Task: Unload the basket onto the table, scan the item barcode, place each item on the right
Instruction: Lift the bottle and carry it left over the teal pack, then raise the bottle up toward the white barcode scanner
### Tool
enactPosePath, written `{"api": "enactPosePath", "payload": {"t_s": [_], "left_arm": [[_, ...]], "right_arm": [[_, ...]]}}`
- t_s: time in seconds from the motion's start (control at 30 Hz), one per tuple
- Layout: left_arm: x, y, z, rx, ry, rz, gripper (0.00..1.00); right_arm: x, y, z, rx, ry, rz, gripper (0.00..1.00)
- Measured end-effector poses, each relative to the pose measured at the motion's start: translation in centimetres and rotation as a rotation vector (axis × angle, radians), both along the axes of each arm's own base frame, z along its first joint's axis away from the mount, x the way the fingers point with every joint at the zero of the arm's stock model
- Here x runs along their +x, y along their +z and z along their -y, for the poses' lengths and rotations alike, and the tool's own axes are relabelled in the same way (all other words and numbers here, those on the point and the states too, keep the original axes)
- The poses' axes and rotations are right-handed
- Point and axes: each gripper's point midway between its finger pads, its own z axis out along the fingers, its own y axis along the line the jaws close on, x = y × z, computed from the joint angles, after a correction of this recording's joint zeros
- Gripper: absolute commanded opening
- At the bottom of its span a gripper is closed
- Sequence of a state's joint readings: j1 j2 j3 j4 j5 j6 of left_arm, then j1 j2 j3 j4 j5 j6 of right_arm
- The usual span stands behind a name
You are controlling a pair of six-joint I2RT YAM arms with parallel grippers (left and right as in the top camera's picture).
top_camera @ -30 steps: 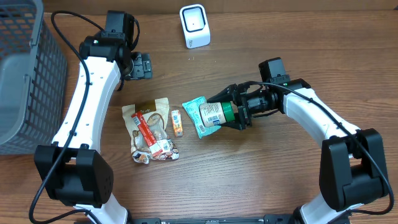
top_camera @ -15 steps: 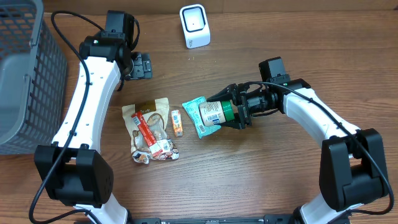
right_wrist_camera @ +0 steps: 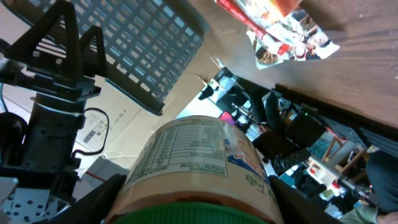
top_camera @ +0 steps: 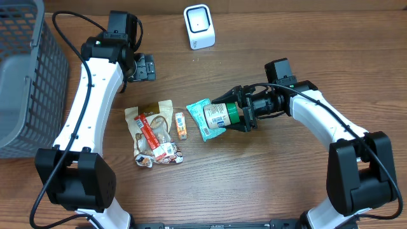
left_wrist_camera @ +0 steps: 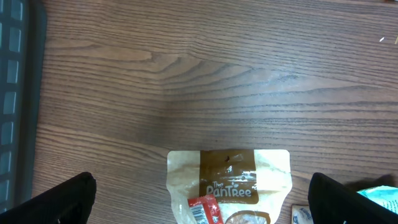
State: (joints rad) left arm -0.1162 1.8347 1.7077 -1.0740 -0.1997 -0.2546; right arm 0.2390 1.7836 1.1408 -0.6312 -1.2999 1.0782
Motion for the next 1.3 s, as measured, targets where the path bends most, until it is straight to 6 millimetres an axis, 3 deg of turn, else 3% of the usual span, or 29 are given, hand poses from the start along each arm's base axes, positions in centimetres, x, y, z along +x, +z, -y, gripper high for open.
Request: {"api": "enactPosePath", "payload": {"t_s": [0.23,0.53,0.6,0.63,0.77,0.93,1.03,1.13,1.3], "left_arm": [[0.0,0.0,0.0,0.0,0.0,0.0,1.0],[0.0,0.0,0.0,0.0,0.0,0.0,1.0],[0.0,0.0,0.0,0.0,0.0,0.0,1.0],[0.0,0.0,0.0,0.0,0.0,0.0,1.0],[0.0,0.0,0.0,0.0,0.0,0.0,0.99],[0.0,0.0,0.0,0.0,0.0,0.0,1.0],[0.0,0.0,0.0,0.0,0.0,0.0,1.0],[0.0,0.0,0.0,0.0,0.0,0.0,1.0],[0.0,0.0,0.0,0.0,0.0,0.0,1.0]], "right_arm": [[1.2,-2.6,0.7,-0.154,-0.05,0.069,0.12],[3.4,-6.9,3.2,-0.437,-0.106,0.236,0.12],[4.1,-7.4,3.8,-0.487,-0.123,0.266,0.1],[4.4,-7.6,4.0,-0.506,-0.13,0.284,0.04],[6.0,-7.3,4.1,-0.504,-0.129,0.414,0.04],[6.8,-5.8,3.7,-0.468,-0.114,0.463,0.04],[7.8,-3.7,3.3,-0.455,-0.106,0.499,0.04],[8.9,0.0,2.5,-0.447,-0.085,0.562,0.04],[10.0,8.2,1.1,-0.501,-0.062,0.728,0.04]]}}
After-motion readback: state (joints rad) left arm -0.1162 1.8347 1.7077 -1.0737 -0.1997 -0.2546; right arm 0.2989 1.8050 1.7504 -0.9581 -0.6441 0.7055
